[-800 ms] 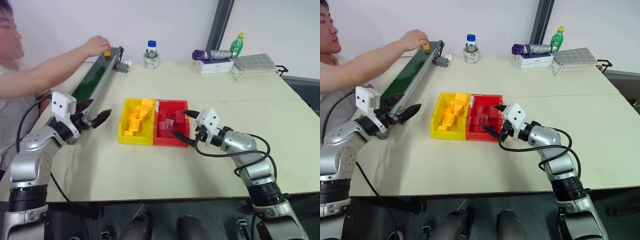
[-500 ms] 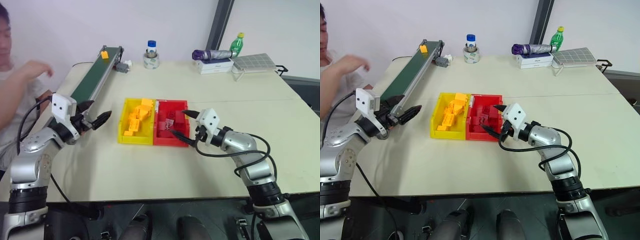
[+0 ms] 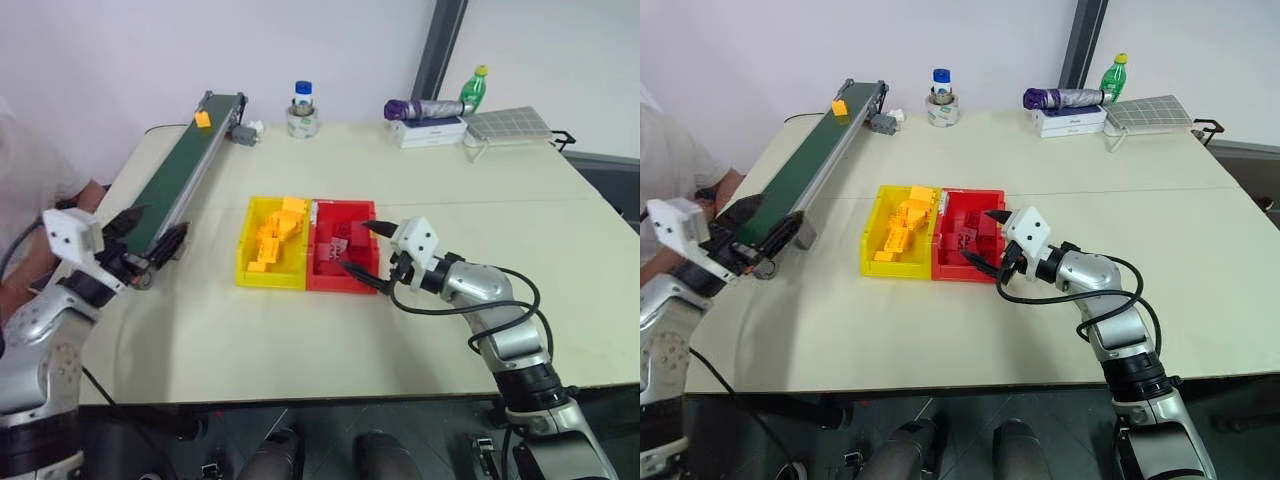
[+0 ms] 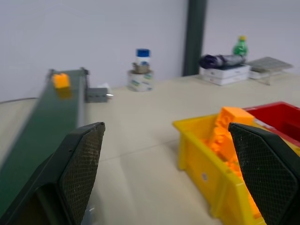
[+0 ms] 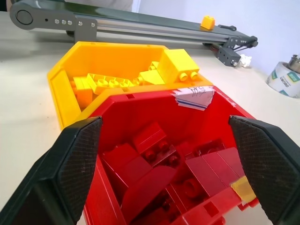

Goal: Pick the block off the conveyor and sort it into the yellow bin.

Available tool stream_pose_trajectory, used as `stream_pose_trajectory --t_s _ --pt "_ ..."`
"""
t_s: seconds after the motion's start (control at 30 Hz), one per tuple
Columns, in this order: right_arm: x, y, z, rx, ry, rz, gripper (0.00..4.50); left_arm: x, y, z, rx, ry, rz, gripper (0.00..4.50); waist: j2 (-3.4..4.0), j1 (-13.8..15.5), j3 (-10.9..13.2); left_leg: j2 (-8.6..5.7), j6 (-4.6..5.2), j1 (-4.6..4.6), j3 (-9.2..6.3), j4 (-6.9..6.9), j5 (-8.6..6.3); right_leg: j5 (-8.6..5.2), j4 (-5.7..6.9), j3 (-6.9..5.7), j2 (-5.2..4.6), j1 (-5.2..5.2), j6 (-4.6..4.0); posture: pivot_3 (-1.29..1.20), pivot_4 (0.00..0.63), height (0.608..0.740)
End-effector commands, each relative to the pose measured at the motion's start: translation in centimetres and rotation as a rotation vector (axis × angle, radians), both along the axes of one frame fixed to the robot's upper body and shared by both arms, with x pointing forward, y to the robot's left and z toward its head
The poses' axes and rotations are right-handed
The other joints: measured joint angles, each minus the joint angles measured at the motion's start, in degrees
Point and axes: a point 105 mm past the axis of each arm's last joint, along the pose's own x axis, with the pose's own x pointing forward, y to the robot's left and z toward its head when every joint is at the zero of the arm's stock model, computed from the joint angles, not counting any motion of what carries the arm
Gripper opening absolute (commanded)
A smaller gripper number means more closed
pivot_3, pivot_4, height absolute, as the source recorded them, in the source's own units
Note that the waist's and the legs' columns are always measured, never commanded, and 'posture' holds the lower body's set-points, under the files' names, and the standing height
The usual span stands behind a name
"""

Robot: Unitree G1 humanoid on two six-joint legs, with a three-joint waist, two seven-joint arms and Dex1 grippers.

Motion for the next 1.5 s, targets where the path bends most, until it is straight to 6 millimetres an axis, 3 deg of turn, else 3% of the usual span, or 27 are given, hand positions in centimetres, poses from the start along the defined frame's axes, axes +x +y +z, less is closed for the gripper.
stream_pose_trajectory --t_s 0.03,0.27,0.6,1.07,1.27,1.5 --pt "-0.3 0.5 1.3 0.006 -0.056 0.03 4.5 -1.6 1.6 1.1 0.029 -0.09 0.125 4.45 0.0 0.03 0.0 0.0 0.0 0.0 0.0 0.0 0.0 0.0 0.0 0.0 0.0 0.0 -0.01 0.0 0.15 0.74" --pt "-0.1 0.8 1.3 0.01 -0.057 0.04 4.5 -3.2 7.1 -0.8 -0.081 -0.098 0.373 4.45 0.0 0.06 0.0 0.01 -0.01 0.0 -0.01 0.0 -0.01 -0.02 0.01 0.0 0.0 0.02 -0.02 0.0 0.15 0.74" --pt "-0.2 0.8 1.3 0.014 -0.057 0.039 4.5 -2.5 6.9 -1.9 -0.073 -0.028 0.343 4.45 0.0 0.04 0.0 0.01 0.01 -0.02 0.0 -0.02 -0.02 -0.04 -0.02 0.0 0.0 0.0 -0.04 0.0 0.15 0.74" --pt "-0.1 0.9 1.4 0.021 -0.055 0.035 4.5 -1.3 6.9 -1.6 -0.048 -0.021 0.365 4.45 0.0 0.05 0.0 0.01 0.01 -0.02 0.0 -0.02 -0.02 -0.04 -0.03 0.0 -0.01 0.0 -0.05 0.0 0.15 0.74" --pt "-0.1 0.9 1.3 0.021 -0.053 0.037 4.5 1.4 6.2 0.0 -0.026 0.021 0.427 4.45 0.0 0.2 0.0 0.01 0.0 -0.02 -0.01 -0.01 -0.02 -0.03 -0.01 -0.02 0.0 0.01 -0.04 0.0 0.15 0.74" --pt "0.1 1.2 1.4 0.025 -0.054 0.038 4.5 5.6 7.1 1.3 0.003 0.135 0.538 4.45 0.0 0.07 0.0 0.0 0.0 -0.01 -0.01 -0.01 -0.01 0.0 0.02 -0.05 0.03 -0.03 0.02 0.0 0.15 0.74"
